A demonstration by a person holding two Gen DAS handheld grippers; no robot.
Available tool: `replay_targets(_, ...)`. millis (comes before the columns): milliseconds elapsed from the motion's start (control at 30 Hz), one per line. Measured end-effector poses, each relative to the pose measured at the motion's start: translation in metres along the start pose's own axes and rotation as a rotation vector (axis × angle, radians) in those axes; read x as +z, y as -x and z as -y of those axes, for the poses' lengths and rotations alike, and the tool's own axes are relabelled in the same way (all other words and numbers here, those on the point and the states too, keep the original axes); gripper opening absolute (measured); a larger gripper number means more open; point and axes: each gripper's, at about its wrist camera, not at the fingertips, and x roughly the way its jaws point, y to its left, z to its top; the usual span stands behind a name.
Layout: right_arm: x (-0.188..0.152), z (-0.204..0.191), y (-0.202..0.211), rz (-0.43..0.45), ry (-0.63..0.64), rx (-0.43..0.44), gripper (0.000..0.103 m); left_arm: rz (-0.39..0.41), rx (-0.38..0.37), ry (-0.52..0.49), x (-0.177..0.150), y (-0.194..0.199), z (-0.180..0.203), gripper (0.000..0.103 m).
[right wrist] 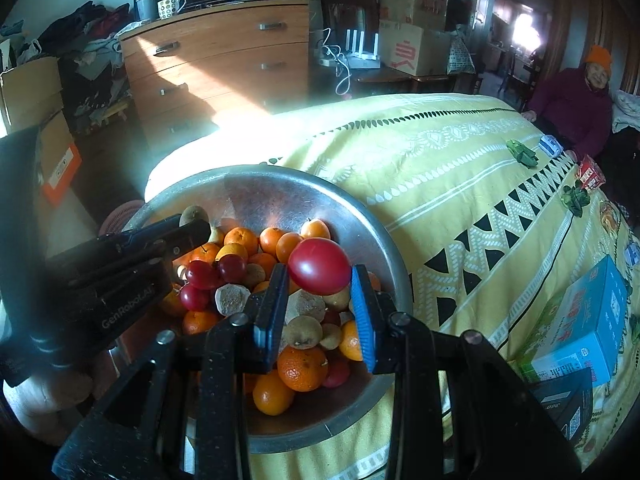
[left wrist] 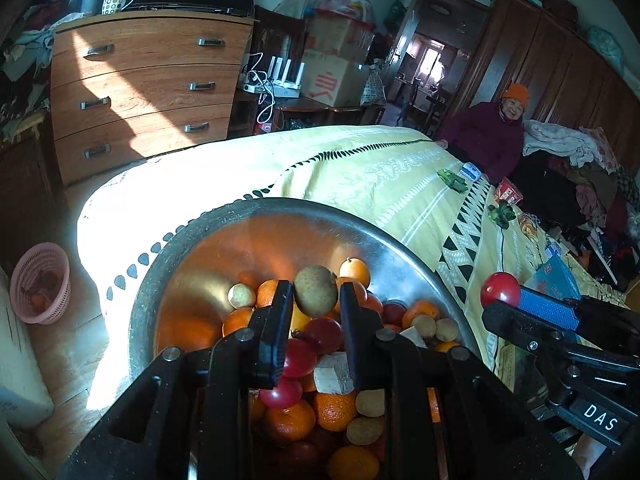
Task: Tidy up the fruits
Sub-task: 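Open both tools to drop the kiwi and tomato into the bowl, then move both open tools back toward the bedspread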
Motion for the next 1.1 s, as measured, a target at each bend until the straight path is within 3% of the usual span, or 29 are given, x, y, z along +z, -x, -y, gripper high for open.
replay_targets(33, 0.000, 0.000, -0.001, -0.002, -0.002, 0.006, 0.032, 0.000, 0.006, 0.004, 0.000, 0.000, -0.001, 0.034)
replay_targets(100, 0.000, -0.002, -0.002, -0.008, -0.003, 0.009, 0.032, 0.010, 0.020, 0.011, -0.001, 0.001, -0.003, 0.054)
replay_targets(133, 0.000, -0.002, -0.002, -0.012, 0.002, 0.018, 0.033, 0.016, 0.027, 0.014, -0.002, 0.003, -0.003, 0.057)
replay_targets(200, 0.000, -0.001, -0.001, -0.007, -0.003, 0.017, 0.035, 0.016, 0.039, 0.022, -0.001, 0.004, -0.004, 0.073)
replay_targets(333, -0.002, 0.003, 0.019, 0.043, -0.018, -0.003, 0.075, 0.037, 0.062, 0.005, 0.001, 0.017, 0.006, 0.076)
replay_targets(400, -0.005, 0.009, 0.045, 0.108, -0.024, -0.018, 0.078, 0.071, 0.055, -0.029, 0.004, 0.034, 0.024, 0.076)
replay_targets(533, -0.028, 0.034, 0.122, 0.287, -0.059, -0.099, 0.081, 0.207, -0.047, -0.162, 0.005, 0.086, 0.097, 0.077)
replay_targets(567, -0.041, 0.045, 0.148, 0.343, -0.085, -0.135, 0.083, 0.240, -0.091, -0.201, 0.002, 0.101, 0.120, 0.083)
replay_targets(633, -0.069, 0.069, 0.191, 0.426, -0.145, -0.220, 0.098, 0.295, -0.170, -0.270, -0.007, 0.128, 0.168, 0.100)
replay_targets(700, -0.108, 0.098, 0.230, 0.486, -0.210, -0.342, 0.103, 0.325, -0.273, -0.324, -0.026, 0.149, 0.216, 0.103)
replay_targets(800, -0.177, 0.150, 0.264, 0.447, -0.337, -0.493, 0.103, 0.240, -0.456, -0.392, -0.067, 0.156, 0.287, 0.103)
replay_targets(900, -0.247, 0.200, 0.262, 0.297, -0.461, -0.595, 0.103, 0.071, -0.576, -0.509, -0.125, 0.132, 0.353, 0.103)
replay_targets(1000, -0.321, 0.244, 0.237, 0.120, -0.581, -0.634, 0.103, -0.090, -0.552, -0.633, -0.191, 0.084, 0.403, 0.103)
replay_targets(1100, -0.379, 0.283, 0.202, -0.027, -0.698, -0.598, 0.103, -0.230, -0.475, -0.674, -0.243, 0.027, 0.427, 0.103)
